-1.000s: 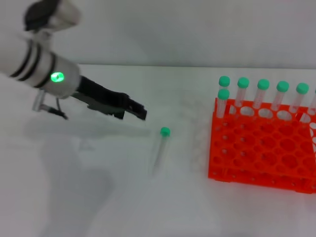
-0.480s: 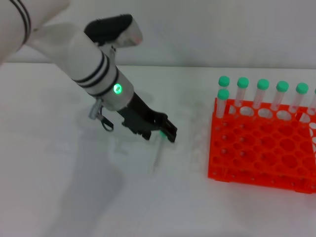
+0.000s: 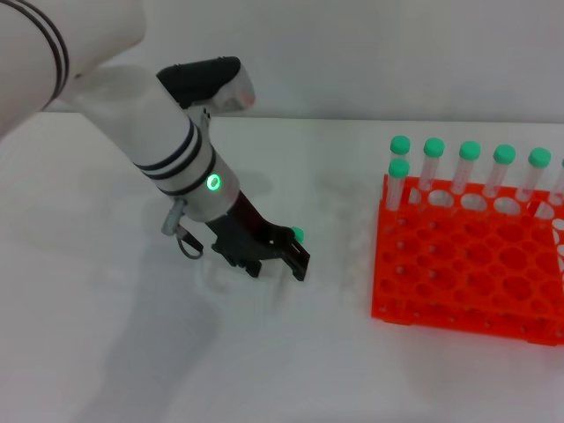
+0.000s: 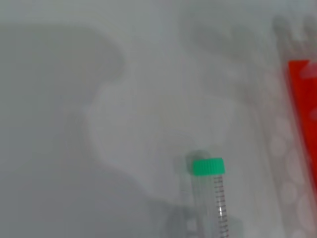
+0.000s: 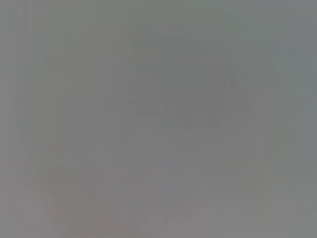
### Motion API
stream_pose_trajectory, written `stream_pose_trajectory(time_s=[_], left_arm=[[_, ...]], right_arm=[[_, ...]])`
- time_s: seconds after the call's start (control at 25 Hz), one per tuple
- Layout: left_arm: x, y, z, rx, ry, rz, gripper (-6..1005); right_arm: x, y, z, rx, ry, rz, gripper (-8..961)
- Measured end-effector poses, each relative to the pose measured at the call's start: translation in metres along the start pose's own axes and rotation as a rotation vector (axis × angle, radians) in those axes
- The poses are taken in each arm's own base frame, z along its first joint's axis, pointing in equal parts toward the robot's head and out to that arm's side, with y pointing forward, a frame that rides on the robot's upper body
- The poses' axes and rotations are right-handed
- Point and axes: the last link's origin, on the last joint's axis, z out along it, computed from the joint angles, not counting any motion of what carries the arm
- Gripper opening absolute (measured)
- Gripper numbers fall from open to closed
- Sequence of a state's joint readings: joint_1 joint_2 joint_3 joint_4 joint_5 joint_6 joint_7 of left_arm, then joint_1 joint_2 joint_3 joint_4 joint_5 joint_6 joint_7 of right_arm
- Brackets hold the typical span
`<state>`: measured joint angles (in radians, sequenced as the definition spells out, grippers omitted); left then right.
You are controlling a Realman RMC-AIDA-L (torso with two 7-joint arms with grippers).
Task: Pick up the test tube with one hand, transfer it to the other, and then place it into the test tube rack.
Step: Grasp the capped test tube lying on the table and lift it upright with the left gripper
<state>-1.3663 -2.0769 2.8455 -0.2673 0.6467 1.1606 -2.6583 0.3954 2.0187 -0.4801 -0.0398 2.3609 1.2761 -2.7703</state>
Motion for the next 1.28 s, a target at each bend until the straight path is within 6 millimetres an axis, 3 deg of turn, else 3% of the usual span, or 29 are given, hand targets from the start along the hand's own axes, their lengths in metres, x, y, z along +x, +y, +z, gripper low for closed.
stream_pose_trajectory(time_s=[0.4,0.84,1.08,1.28], left_arm=[[-0.003,0.002,0.007,0.013,-0.009,0.011,727],[-0.009,0.002,0.012,0.030,-0.042,0.000,573],[-0.009,0.002,0.012,0.039,-0.045,0.002,562],[-0.011,0.003,0.014,0.047,-0.059,0.027,455]], right_arm=[[0.000,0.001,0.003,-0.002,0.005,0.001,873],[0.000,0.002,0.003,-0.002,0.005,0.001,872],[0.000,0.002,0.003,-0.003,0.004,0.001,872],[0.000,0.002,0.004,-0.003,0.005,0.001,872]])
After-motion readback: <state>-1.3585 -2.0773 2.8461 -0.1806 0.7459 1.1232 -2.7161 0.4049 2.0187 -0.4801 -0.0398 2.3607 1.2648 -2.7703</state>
